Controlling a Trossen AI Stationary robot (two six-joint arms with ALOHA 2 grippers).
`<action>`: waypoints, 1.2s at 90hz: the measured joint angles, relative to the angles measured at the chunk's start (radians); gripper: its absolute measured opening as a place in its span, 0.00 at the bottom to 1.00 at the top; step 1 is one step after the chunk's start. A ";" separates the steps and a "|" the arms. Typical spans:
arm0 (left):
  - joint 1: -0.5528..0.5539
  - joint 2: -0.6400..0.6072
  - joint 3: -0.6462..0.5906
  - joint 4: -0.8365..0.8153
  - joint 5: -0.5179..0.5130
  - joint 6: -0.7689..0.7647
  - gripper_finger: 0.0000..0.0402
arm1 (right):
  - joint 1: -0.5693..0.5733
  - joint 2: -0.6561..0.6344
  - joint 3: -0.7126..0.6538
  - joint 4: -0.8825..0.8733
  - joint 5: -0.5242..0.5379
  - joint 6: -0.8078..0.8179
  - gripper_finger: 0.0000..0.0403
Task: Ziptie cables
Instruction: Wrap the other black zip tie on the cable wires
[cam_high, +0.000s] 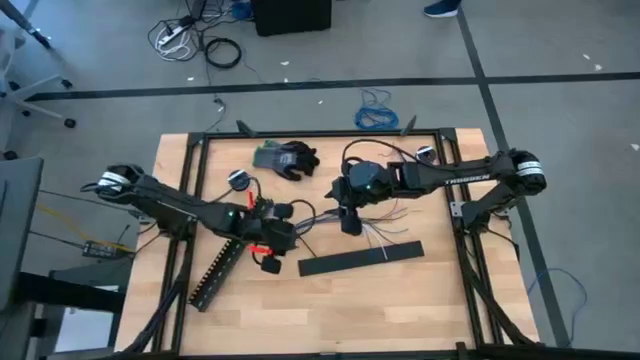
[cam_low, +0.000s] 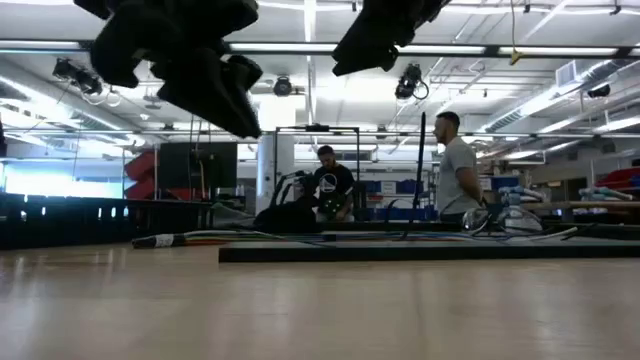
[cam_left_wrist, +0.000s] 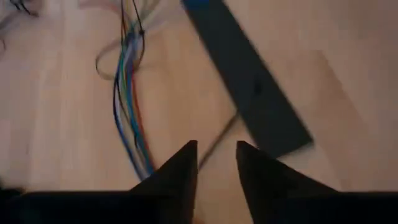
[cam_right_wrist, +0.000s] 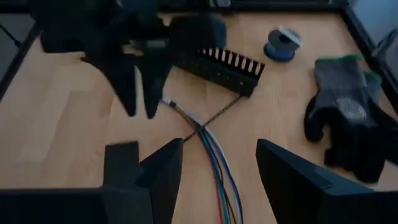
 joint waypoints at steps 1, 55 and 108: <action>-0.001 0.006 0.000 0.010 0.005 0.000 0.32 | 0.001 -0.001 0.000 0.000 0.001 0.000 0.50; -0.027 0.288 0.001 0.166 -0.103 0.375 0.34 | 0.034 -0.025 0.000 -0.062 0.004 0.015 0.49; 0.004 0.316 0.001 0.198 -0.110 0.476 0.34 | 0.034 -0.025 0.000 -0.057 0.007 0.016 0.48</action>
